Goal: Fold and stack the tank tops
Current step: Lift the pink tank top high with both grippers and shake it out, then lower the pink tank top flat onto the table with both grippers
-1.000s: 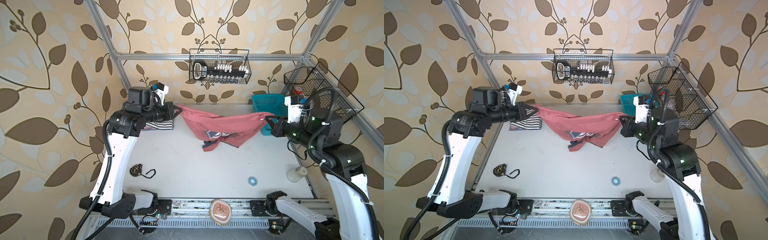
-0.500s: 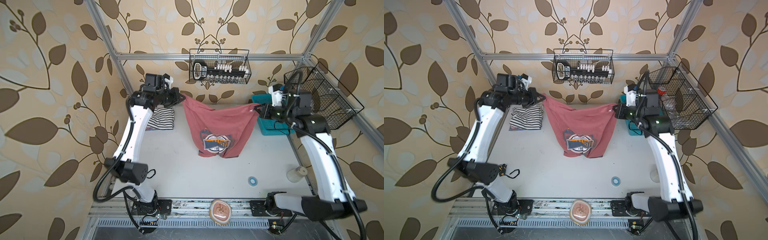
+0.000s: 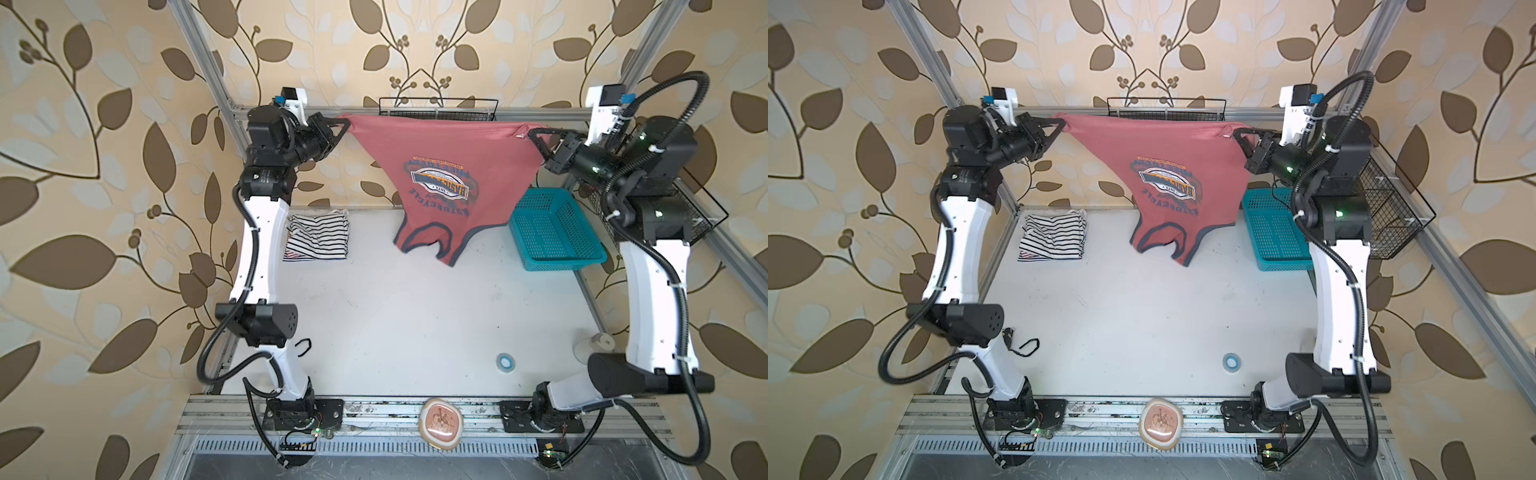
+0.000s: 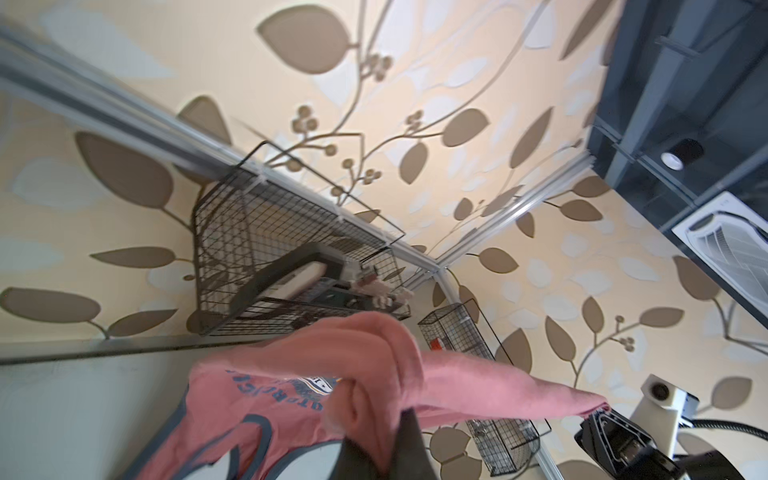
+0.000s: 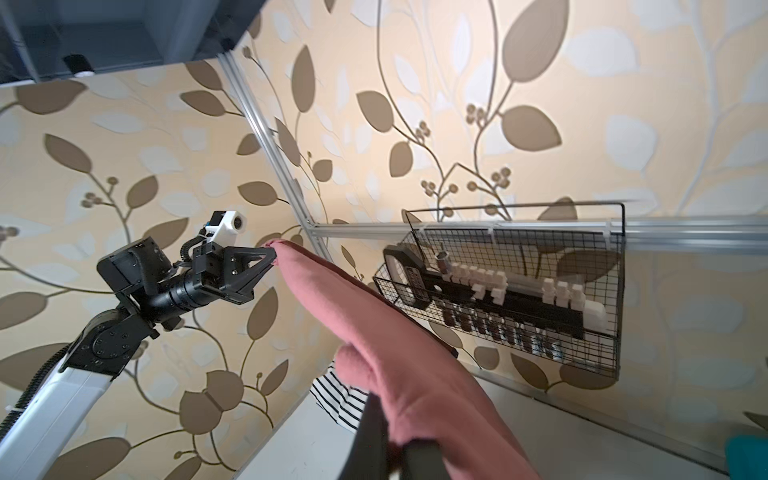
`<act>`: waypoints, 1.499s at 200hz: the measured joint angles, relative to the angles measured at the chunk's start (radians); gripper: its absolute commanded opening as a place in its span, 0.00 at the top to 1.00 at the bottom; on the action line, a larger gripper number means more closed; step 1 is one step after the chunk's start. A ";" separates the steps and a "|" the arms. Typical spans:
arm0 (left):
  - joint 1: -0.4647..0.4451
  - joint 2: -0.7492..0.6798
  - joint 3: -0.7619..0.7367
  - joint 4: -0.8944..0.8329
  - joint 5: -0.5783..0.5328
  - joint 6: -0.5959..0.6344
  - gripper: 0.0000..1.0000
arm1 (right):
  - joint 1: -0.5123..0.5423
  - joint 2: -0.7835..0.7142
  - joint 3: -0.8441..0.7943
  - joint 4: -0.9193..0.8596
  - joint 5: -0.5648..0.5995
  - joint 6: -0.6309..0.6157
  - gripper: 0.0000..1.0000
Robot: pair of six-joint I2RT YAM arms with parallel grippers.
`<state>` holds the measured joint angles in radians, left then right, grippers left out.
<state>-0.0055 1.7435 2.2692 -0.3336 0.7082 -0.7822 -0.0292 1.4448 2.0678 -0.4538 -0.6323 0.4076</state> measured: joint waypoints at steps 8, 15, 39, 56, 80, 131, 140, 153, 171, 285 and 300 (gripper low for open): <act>-0.002 -0.076 -0.062 0.019 0.001 0.021 1.00 | 0.000 -0.060 -0.079 0.032 -0.009 -0.002 1.00; -0.008 -0.145 -0.126 0.034 0.001 0.040 1.00 | 0.000 -0.111 -0.156 0.055 -0.018 -0.004 1.00; -0.033 -0.363 -0.399 0.039 -0.001 0.111 1.00 | 0.001 -0.277 -0.489 0.093 -0.042 -0.011 1.00; -0.077 -0.470 -0.602 0.000 -0.024 0.171 1.00 | 0.012 -0.359 -0.715 0.072 -0.041 -0.019 1.00; -0.191 -0.531 -0.877 -0.101 -0.077 0.224 1.00 | 0.078 -0.442 -1.001 -0.045 -0.001 -0.034 1.00; -0.308 -0.532 -1.361 -0.315 -0.152 0.229 1.00 | 0.172 -0.626 -1.253 -0.280 0.107 -0.034 1.00; -0.309 -0.555 -1.388 -0.356 -0.165 0.229 1.00 | 0.174 -0.634 -1.253 -0.303 0.118 -0.037 1.00; -0.309 -0.601 -1.400 -0.403 -0.178 0.230 1.00 | 0.183 -0.634 -1.253 -0.332 0.133 -0.040 1.00; -0.310 -0.670 -1.400 -0.428 -0.186 0.230 0.90 | 0.205 -0.625 -1.254 -0.368 0.154 -0.043 0.85; -0.349 -0.653 -1.180 -0.537 -0.156 0.266 0.43 | 0.239 -0.610 -1.186 -0.490 0.311 -0.042 0.55; -0.349 -0.598 -1.112 -0.480 -0.160 0.270 0.54 | 0.239 -0.602 -1.186 -0.462 0.309 -0.042 0.71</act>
<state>-0.3550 1.1454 1.1576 -0.8135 0.5480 -0.5125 0.2096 0.8433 0.8822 -0.9157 -0.3237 0.3653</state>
